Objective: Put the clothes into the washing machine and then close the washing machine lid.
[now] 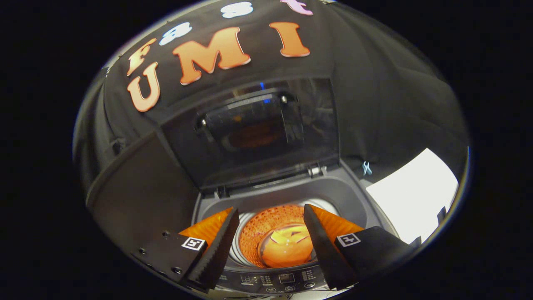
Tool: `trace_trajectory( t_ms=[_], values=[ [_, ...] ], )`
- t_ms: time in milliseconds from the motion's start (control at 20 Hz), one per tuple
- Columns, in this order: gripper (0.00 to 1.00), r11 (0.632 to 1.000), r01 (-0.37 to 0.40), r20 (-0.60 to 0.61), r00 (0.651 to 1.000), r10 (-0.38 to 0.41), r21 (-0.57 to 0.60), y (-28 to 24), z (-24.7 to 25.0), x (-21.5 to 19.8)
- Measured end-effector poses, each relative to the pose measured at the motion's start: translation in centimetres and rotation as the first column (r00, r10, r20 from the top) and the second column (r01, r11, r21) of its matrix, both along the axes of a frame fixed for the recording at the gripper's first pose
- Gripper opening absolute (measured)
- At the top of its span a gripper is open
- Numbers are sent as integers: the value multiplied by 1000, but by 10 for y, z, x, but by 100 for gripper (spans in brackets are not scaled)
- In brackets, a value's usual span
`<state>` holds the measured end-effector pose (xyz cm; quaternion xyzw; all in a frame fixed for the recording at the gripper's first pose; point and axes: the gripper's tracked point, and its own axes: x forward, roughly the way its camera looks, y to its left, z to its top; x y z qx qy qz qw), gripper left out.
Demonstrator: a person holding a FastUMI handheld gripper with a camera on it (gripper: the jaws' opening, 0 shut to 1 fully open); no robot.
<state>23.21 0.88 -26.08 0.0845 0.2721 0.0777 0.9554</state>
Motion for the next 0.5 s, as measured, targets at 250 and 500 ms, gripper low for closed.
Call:
trace_trajectory(
  t_ms=[250, 500],
  values=[
    [99, 999, -35, 166, 986, 36, -9, 5, 105, 27],
    [98, 995, -94, 230, 969, 95, -16, 25, 155, 88]
  ],
)
